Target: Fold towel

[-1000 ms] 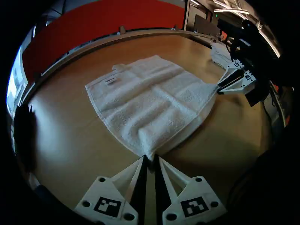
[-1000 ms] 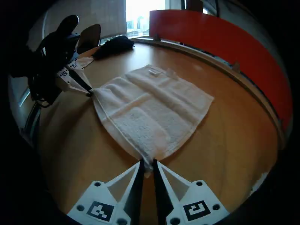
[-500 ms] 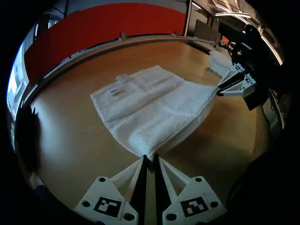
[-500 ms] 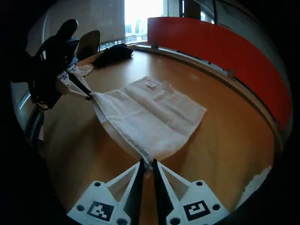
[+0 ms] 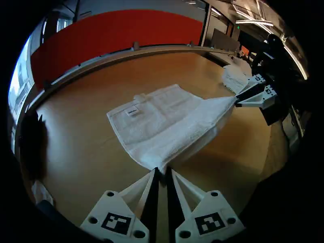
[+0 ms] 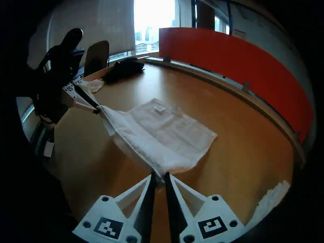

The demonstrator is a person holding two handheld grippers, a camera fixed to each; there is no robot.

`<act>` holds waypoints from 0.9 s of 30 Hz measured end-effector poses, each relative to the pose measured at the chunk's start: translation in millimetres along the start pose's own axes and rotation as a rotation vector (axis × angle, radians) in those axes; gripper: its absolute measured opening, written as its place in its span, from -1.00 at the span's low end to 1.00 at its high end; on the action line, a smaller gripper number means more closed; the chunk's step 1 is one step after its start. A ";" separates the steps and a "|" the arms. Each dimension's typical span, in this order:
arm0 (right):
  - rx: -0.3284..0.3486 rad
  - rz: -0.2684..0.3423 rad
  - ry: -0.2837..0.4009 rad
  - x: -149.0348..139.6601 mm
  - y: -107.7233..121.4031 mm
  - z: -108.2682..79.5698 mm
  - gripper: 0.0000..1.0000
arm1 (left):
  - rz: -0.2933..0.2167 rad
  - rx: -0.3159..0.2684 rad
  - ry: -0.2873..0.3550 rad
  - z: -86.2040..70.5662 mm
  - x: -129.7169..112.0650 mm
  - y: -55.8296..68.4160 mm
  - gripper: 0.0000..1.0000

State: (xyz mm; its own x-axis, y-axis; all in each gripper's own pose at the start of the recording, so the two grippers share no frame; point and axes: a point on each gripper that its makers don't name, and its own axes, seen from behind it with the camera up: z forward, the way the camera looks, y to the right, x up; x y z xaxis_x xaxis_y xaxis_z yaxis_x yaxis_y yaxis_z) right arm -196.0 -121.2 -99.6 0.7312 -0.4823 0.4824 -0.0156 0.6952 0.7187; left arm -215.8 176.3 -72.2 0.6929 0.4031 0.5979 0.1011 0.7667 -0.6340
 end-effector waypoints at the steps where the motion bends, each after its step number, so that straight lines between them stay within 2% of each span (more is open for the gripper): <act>1: 0.001 0.003 0.004 1.9 -0.9 -1.6 -0.66 | 0.000 0.001 0.001 -1.6 0.6 0.4 -0.76; 9: 0.004 0.008 0.020 11.8 -5.2 -11.7 -0.66 | 0.001 -0.001 0.011 -11.6 6.0 2.1 -0.75; 17: 0.009 -0.006 0.023 20.9 -8.8 -20.9 -0.65 | -0.020 -0.004 0.022 -23.4 12.1 2.9 -0.75; 27: 0.003 -0.003 0.026 27.3 -8.9 -29.6 -0.66 | -0.031 -0.017 0.026 -35.5 16.1 12.1 -0.75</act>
State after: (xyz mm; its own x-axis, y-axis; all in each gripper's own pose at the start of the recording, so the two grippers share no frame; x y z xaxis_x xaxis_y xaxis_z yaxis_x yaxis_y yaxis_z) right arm -155.8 -124.8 -107.6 0.7485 -0.4708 0.4670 -0.0149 0.6921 0.7216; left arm -178.1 174.3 -87.7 0.7078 0.3661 0.6042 0.1346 0.7697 -0.6241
